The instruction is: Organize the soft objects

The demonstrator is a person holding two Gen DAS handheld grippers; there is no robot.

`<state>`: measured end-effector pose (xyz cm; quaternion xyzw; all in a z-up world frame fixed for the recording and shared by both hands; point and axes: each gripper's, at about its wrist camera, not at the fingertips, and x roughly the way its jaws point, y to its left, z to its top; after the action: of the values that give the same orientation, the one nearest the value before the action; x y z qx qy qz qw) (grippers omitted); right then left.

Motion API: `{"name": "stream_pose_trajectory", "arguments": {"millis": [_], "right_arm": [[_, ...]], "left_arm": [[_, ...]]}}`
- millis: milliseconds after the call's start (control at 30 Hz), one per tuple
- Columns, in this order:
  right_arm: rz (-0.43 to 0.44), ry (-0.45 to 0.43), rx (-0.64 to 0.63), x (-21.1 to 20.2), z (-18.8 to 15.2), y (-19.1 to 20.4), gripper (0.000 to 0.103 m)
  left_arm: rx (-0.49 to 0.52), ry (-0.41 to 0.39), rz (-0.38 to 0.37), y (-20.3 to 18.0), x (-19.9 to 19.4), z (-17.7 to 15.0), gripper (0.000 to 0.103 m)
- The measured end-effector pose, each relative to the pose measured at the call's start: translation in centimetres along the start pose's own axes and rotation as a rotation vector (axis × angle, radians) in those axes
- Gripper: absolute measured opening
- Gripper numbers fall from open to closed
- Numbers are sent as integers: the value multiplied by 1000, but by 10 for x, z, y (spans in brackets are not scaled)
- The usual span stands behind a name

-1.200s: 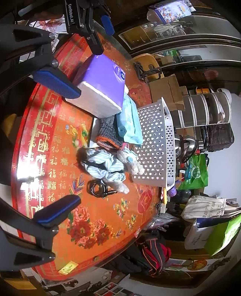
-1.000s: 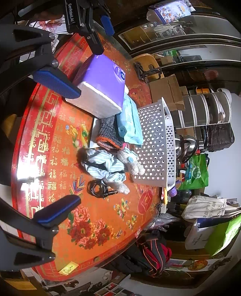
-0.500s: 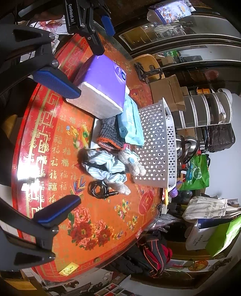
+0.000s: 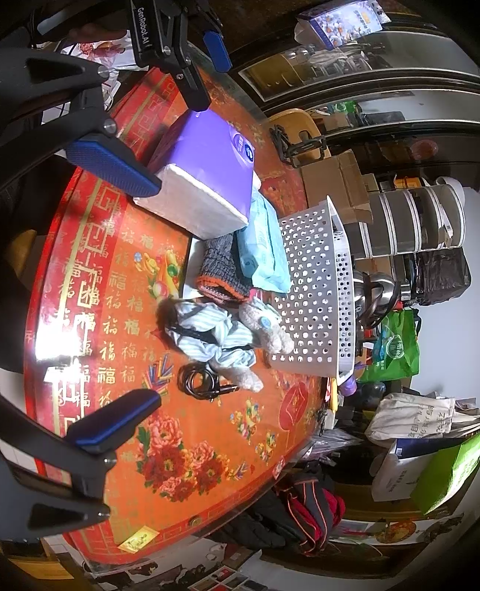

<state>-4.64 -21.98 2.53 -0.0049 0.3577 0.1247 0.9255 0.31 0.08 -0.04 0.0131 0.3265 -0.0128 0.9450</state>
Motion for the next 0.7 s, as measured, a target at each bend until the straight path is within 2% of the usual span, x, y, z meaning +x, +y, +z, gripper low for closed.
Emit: {"name": "stream_pose_trajectory", "arguments": {"millis": [633,700], "right_arm": [[1,3,0,0,0,0,103],[1,3,1,0,0,0,103]], "left_arm": [[7,-2,15,-1,1,-1,103],[6,2,-4,-1,1,-1,103]]}}
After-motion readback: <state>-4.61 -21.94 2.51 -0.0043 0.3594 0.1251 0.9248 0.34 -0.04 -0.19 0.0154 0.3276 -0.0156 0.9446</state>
